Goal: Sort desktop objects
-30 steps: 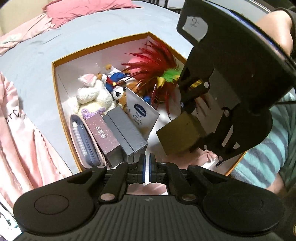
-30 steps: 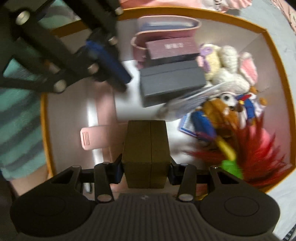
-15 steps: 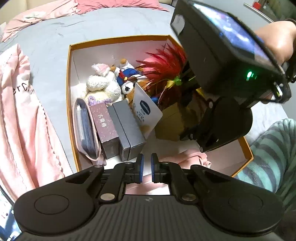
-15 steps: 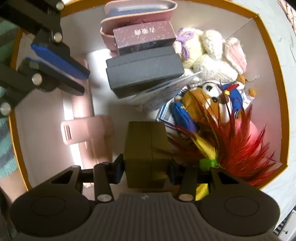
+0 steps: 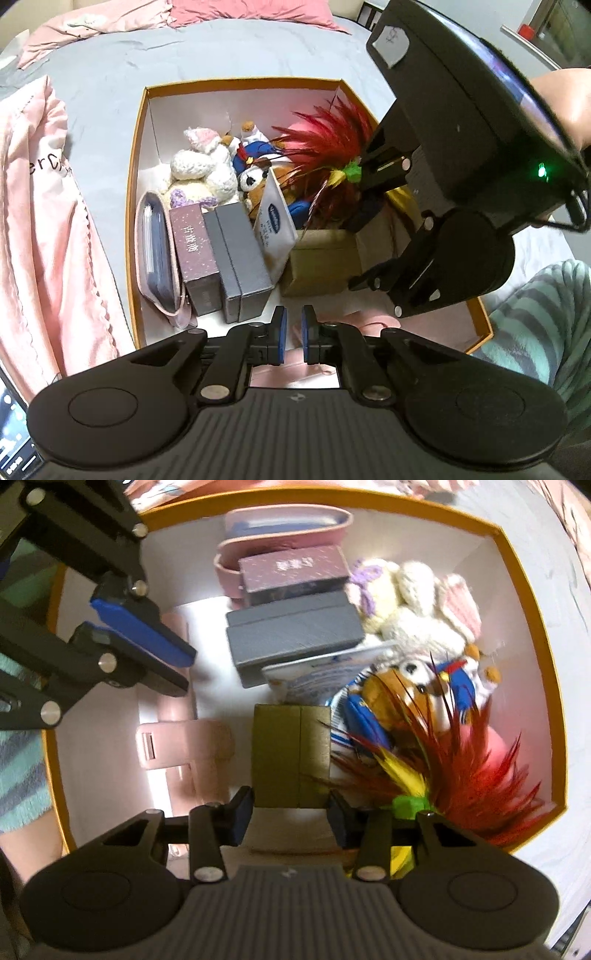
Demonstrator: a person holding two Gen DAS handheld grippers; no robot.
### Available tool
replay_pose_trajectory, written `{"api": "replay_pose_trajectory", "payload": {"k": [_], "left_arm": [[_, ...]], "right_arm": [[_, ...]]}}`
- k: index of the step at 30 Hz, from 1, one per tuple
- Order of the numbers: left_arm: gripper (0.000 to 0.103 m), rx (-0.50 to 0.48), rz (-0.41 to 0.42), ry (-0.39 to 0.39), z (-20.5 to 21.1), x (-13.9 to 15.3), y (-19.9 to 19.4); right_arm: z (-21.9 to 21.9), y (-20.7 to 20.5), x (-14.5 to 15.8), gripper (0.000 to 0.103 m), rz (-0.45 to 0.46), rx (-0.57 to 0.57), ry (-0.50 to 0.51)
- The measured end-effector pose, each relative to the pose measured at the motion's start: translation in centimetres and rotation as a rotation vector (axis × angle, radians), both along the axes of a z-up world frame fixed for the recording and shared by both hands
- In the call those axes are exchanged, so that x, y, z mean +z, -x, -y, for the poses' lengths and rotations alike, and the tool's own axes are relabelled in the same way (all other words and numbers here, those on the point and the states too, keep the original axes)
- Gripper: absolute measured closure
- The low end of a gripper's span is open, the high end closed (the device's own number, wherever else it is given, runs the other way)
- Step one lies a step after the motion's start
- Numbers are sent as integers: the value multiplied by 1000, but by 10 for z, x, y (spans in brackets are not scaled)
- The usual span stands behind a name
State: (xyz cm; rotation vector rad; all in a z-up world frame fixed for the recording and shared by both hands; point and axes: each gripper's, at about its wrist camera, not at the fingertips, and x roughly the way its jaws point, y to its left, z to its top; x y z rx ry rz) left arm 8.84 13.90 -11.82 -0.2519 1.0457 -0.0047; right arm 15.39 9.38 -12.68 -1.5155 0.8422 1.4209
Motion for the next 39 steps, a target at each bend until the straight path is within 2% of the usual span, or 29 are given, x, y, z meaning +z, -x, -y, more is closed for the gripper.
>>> {"api": "replay_pose_trajectory", "payload": {"k": [2, 5, 9, 13, 16, 23, 28, 29, 30, 31, 35, 39], "left_arm": [[95, 10, 5, 9, 2, 1, 1], [86, 26, 12, 18, 8, 5, 3], [86, 36, 32, 0, 16, 10, 10], [86, 56, 78, -30, 23, 19, 20], [86, 84, 114, -42, 26, 25, 24], [76, 146, 197, -122, 36, 48, 37], [69, 191, 242, -163, 47, 61, 44], [65, 204, 251, -168, 50, 63, 46], [54, 219, 257, -173, 52, 65, 47], [48, 233, 265, -181, 55, 67, 49], [41, 247, 311, -212, 72, 74, 54], [29, 262, 323, -224, 83, 71, 57]], "right_arm": [[2, 1, 0, 57, 9, 32, -9], [3, 0, 1, 57, 18, 29, -15], [7, 2, 11, 55, 47, 12, -54], [20, 8, 34, 54, 43, -39, -135], [46, 21, 48, 54, 38, -83, -205], [94, 53, 65, 53, -37, -218, -415], [130, 65, 77, 51, -50, -385, -603], [137, 65, 77, 50, -47, -434, -636], [143, 65, 77, 50, -40, -494, -673], [152, 65, 80, 50, -32, -555, -709], [173, 70, 80, 45, 7, -759, -825], [187, 77, 76, 44, -14, -901, -892]]}}
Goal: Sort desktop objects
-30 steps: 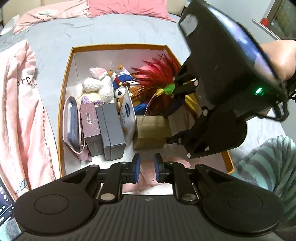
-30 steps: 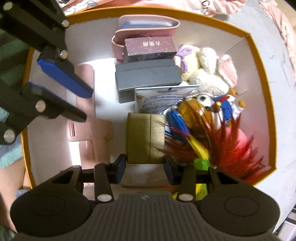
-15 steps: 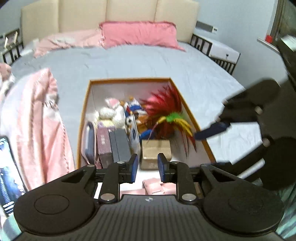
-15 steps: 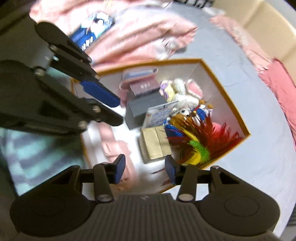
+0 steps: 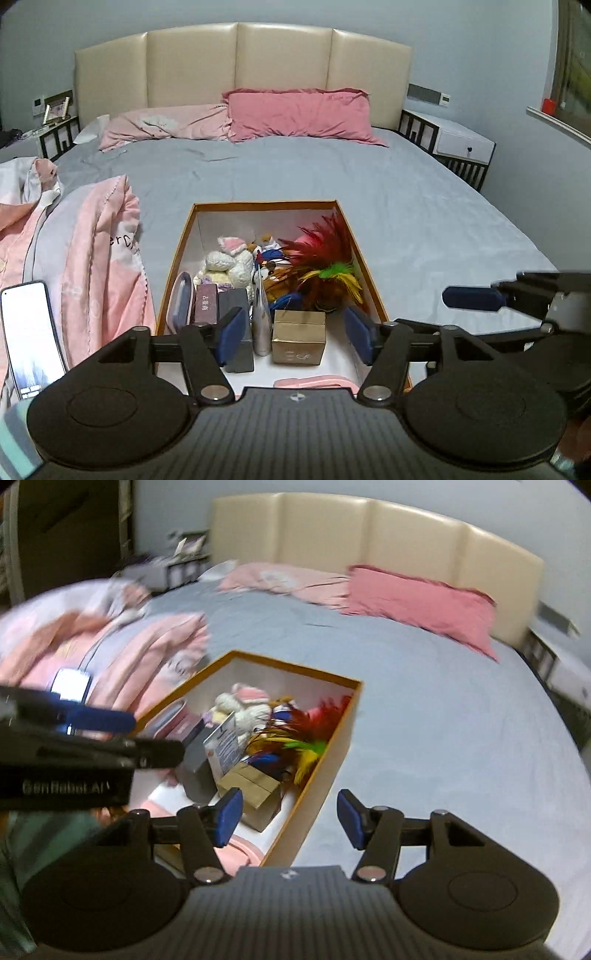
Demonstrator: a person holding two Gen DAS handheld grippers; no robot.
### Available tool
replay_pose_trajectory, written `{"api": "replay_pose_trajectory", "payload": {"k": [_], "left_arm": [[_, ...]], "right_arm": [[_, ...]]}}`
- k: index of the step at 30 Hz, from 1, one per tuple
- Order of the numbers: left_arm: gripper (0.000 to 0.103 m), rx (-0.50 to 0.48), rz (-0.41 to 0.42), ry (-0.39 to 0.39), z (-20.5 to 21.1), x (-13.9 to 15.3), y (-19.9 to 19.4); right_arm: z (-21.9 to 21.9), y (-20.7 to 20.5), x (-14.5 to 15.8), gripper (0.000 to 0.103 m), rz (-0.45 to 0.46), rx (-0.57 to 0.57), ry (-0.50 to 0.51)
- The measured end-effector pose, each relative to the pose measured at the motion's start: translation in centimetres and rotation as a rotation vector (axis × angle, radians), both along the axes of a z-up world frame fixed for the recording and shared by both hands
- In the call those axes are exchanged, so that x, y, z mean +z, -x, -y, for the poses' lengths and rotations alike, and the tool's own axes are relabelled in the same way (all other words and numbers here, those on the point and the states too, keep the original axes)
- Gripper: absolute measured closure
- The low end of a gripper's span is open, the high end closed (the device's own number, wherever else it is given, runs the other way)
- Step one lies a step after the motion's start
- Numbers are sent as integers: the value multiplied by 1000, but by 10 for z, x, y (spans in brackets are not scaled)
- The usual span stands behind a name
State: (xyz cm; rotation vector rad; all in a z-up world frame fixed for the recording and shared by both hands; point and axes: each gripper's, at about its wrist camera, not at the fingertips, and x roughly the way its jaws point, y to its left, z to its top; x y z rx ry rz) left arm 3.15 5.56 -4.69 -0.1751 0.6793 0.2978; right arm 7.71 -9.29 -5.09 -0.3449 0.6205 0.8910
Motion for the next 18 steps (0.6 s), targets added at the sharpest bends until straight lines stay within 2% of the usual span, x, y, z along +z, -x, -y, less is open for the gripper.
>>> {"api": "replay_pose_trajectory", "payload": {"k": [6, 13, 18], "left_arm": [[28, 38, -39, 4, 5, -18, 0], [22, 68, -86, 5, 4, -41, -7], [22, 85, -105, 34, 1, -55, -13]], "right_arm": [[4, 8, -20, 41, 10, -114, -2], [2, 5, -43, 40, -50, -124, -18], [-1, 3, -57, 40, -55, -132, -6]]}}
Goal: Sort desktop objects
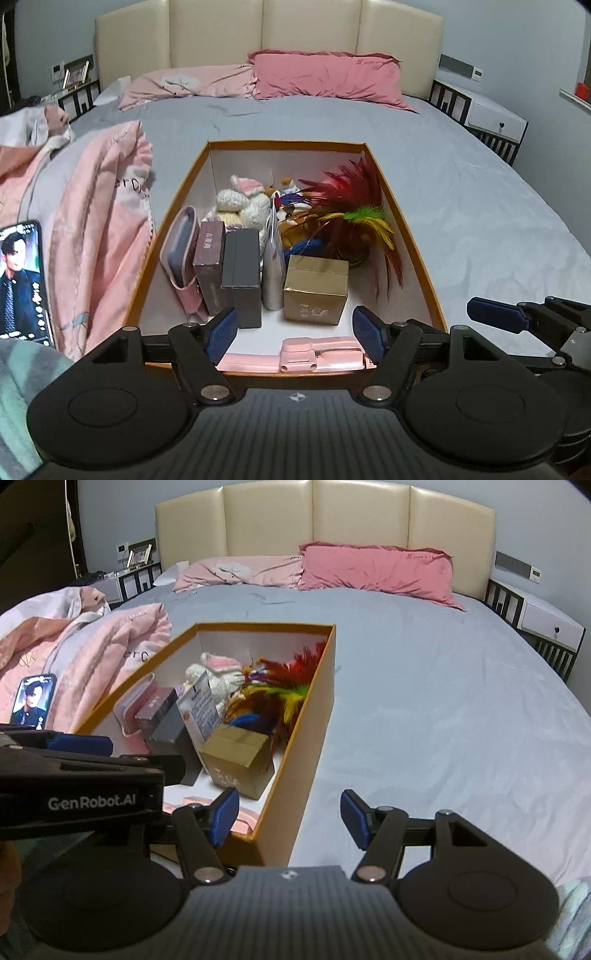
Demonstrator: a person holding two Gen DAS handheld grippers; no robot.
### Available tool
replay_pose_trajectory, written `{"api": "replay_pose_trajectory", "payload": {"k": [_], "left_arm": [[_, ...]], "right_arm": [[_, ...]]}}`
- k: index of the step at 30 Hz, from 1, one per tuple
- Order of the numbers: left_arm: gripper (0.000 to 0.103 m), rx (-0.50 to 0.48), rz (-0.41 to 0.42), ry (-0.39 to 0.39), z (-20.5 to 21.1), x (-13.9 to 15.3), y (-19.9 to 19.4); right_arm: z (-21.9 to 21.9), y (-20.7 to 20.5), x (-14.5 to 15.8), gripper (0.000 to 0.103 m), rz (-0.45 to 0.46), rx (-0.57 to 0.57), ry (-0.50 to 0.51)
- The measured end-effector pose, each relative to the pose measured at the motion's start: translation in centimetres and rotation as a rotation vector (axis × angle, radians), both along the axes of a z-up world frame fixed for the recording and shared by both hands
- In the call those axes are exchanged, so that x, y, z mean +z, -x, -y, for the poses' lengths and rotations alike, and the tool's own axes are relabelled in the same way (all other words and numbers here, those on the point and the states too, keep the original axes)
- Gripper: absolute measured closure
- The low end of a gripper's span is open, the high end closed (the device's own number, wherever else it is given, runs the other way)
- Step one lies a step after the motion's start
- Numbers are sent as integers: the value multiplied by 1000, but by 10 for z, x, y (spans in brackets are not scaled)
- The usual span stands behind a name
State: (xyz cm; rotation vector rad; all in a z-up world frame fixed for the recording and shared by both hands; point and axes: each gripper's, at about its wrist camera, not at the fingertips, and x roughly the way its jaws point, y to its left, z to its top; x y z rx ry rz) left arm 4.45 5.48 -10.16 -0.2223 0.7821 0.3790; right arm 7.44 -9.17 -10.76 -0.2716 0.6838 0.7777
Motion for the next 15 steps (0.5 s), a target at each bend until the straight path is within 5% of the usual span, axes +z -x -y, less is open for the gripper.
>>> {"api": "replay_pose_trajectory", "payload": {"k": [15], "left_arm": [[17, 31, 11, 64, -8, -19, -8]], "right_arm": [[2, -10, -13, 35, -8, -21, -28]]}}
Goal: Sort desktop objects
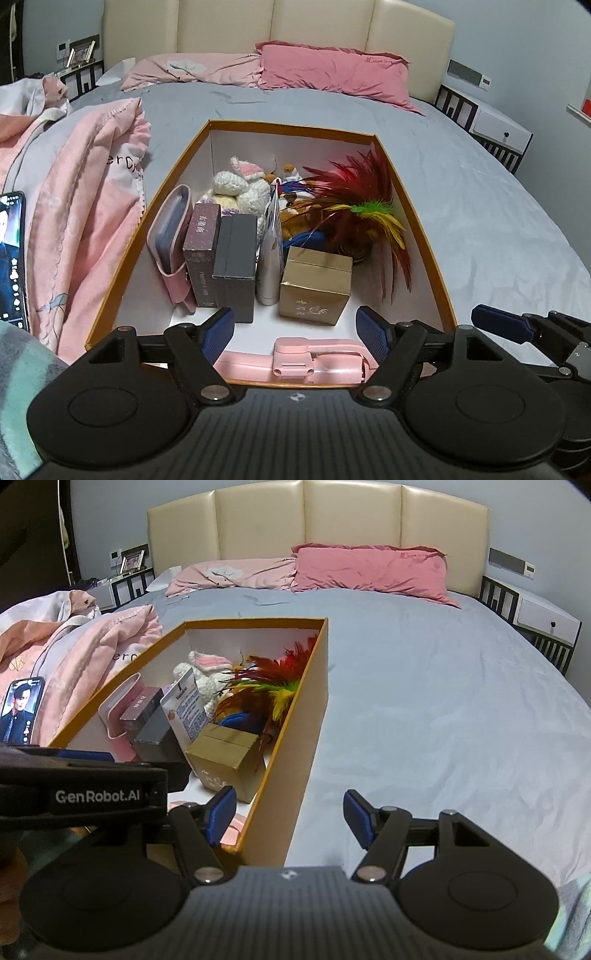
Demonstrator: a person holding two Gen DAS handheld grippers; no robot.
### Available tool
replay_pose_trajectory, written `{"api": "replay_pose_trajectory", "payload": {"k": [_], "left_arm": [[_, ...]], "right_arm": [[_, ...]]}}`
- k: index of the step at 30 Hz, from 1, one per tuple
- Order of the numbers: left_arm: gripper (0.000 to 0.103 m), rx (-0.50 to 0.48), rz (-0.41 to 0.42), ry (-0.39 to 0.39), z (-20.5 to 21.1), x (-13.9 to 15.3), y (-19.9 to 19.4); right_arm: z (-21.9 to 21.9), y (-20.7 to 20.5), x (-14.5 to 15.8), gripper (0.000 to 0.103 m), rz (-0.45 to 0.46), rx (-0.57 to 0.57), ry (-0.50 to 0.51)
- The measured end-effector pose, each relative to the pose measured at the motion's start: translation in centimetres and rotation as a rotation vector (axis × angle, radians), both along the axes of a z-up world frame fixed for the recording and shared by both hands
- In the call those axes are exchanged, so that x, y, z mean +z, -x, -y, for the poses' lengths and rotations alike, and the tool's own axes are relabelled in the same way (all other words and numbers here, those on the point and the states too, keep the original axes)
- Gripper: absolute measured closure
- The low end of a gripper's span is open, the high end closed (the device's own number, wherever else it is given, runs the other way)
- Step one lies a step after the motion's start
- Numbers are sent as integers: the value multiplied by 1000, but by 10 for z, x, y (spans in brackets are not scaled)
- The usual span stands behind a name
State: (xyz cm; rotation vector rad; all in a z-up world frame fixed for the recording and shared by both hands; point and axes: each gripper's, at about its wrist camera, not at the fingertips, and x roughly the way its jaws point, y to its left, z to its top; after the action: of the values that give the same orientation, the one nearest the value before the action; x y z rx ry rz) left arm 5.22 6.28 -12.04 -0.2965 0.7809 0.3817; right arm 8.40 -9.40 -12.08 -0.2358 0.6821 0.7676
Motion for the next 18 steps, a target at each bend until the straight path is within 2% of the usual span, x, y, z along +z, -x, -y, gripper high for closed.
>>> {"api": "replay_pose_trajectory", "payload": {"k": [18], "left_arm": [[17, 27, -11, 26, -2, -5, -1]], "right_arm": [[2, 1, -3, 34, 1, -9, -6]]}}
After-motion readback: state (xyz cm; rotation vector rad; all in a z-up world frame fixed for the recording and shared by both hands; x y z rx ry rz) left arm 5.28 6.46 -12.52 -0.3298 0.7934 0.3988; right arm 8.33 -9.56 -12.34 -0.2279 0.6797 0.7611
